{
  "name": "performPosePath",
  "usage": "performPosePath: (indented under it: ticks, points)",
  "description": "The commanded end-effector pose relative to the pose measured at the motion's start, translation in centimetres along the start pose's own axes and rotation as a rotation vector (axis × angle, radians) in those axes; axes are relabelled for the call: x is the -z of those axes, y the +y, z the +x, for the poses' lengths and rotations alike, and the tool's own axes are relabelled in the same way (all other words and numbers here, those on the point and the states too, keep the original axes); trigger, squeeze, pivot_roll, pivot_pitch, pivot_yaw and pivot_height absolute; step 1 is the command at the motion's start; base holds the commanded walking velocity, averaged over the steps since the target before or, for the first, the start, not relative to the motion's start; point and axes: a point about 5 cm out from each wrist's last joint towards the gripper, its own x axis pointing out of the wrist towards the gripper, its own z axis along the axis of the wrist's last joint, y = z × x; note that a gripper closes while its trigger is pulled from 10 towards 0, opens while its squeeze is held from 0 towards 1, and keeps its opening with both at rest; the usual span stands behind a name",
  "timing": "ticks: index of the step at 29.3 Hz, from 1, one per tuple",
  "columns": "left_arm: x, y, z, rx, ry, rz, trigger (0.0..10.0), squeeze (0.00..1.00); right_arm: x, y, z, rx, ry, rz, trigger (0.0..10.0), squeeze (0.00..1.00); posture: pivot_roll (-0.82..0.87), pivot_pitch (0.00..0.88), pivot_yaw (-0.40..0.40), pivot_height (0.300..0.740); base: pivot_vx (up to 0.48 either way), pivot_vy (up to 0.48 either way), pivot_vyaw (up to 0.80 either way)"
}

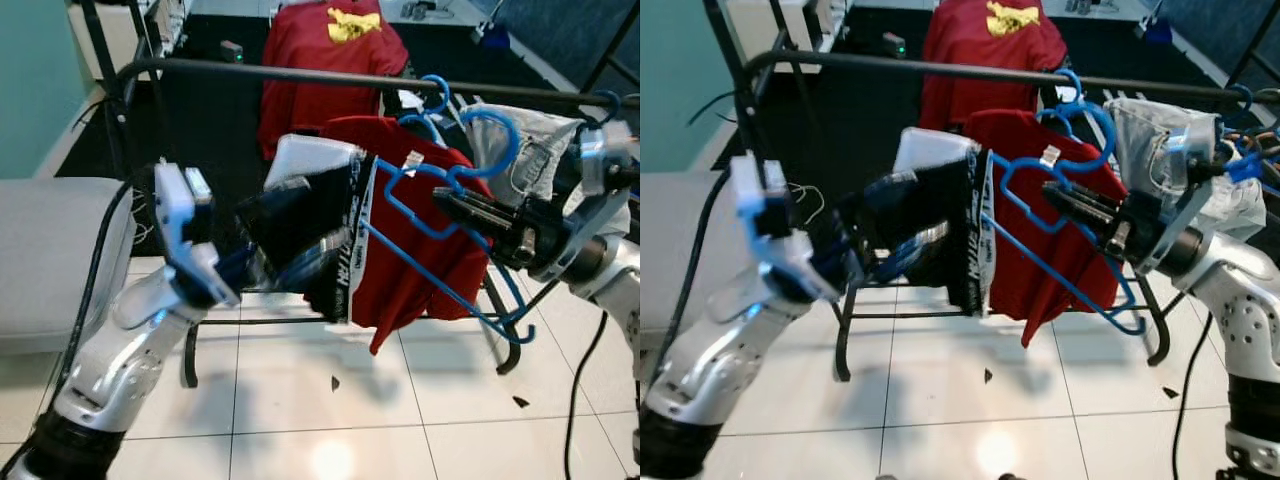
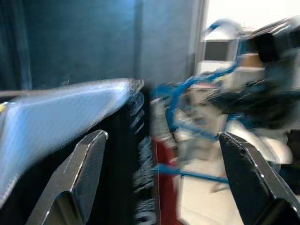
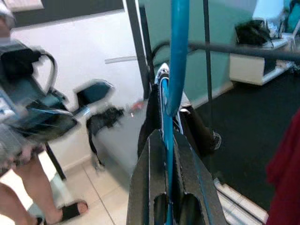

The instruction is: Hang hanger

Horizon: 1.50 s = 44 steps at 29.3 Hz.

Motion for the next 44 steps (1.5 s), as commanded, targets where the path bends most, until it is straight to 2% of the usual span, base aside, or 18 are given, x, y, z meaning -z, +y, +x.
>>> performPosePath:
  ticks: [1, 3, 8, 9, 13, 15, 17, 18, 25, 38, 39, 44]
  points:
    - [0.5, -0.7, 0.3, -0.015, 0.02, 0.009, 10.0, 0.0, -0.3, 0.3, 0.2, -0.021, -0.025, -0.002, 10.0, 0.0, 0.02, 0.197, -0.057, 0.74, 0.0, 0.0, 0.0]
    - [0.7, -1.9, 1.0, -0.019, 0.057, 0.098, 10.0, 0.0, 0.0, 1.2, 1.4, -0.077, -0.065, 0.026, 10.0, 0.0, 0.03, 0.198, -0.056, 0.74, 0.0, 0.0, 0.0]
    - [0.8, -2.3, 1.2, -0.034, 0.072, 0.129, 10.0, 0.0, -0.2, 1.8, 2.2, -0.122, -0.125, 0.061, 10.0, 0.0, 0.03, 0.198, -0.055, 0.74, 0.0, 0.0, 0.0]
    - [0.8, -2.3, 1.3, -0.046, 0.078, 0.181, 10.0, 0.0, -0.4, 2.1, 2.7, -0.165, -0.182, 0.115, 10.0, 0.0, 0.04, 0.198, -0.055, 0.74, 0.0, 0.0, 0.0]
    - [0.8, -2.3, 1.3, -0.055, 0.079, 0.203, 10.0, 0.0, -0.4, 2.2, 2.8, -0.18, -0.2, 0.135, 10.0, 0.0, 0.04, 0.198, -0.056, 0.74, 0.0, 0.0, 0.0]
    - [0.6, -1.7, 1.3, -0.111, 0.077, 0.275, 10.0, 0.0, 0.2, 2.6, 3.2, -0.189, -0.17, 0.132, 10.0, 0.0, 0.04, 0.196, -0.058, 0.74, 0.0, 0.0, 0.0]
    - [-0.2, -0.8, 1.3, -0.17, 0.066, 0.432, 10.0, 0.0, 0.6, 3.0, 3.5, -0.2, -0.154, 0.134, 10.0, 0.0, 0.04, 0.195, -0.059, 0.74, 0.0, 0.0, 0.0]
    - [-0.5, -0.6, 1.4, -0.186, 0.061, 0.482, 10.0, 0.0, 0.6, 3.0, 3.5, -0.202, -0.153, 0.135, 10.0, 0.0, 0.04, 0.195, -0.059, 0.74, 0.0, 0.0, 0.0]
    - [-2.2, 0.3, 1.3, -0.283, 0.013, 0.633, 10.0, 0.0, 0.8, 3.0, 3.0, -0.18, -0.135, 0.136, 10.0, 0.0, 0.03, 0.193, -0.061, 0.74, 0.0, 0.0, 0.0]
    - [-2.2, -0.6, 1.5, -0.213, 0.007, 0.709, 10.0, 0.0, 1.5, 2.6, 2.3, -0.13, -0.104, 0.134, 10.0, 0.0, 0.04, 0.198, -0.059, 0.74, 0.0, 0.0, 0.0]
    - [-2.2, -0.7, 1.5, -0.206, 0.01, 0.74, 10.0, 0.0, 1.4, 2.6, 2.2, -0.124, -0.102, 0.13, 10.0, 0.0, 0.04, 0.201, -0.056, 0.74, 0.0, 0.0, 0.0]
    - [-2.0, -0.5, 1.4, -0.209, 0.029, 0.779, 10.0, 0.0, 1.2, 2.7, 2.1, -0.123, -0.103, 0.126, 10.0, 0.0, 0.04, 0.203, -0.054, 0.74, 0.0, 0.0, 0.0]
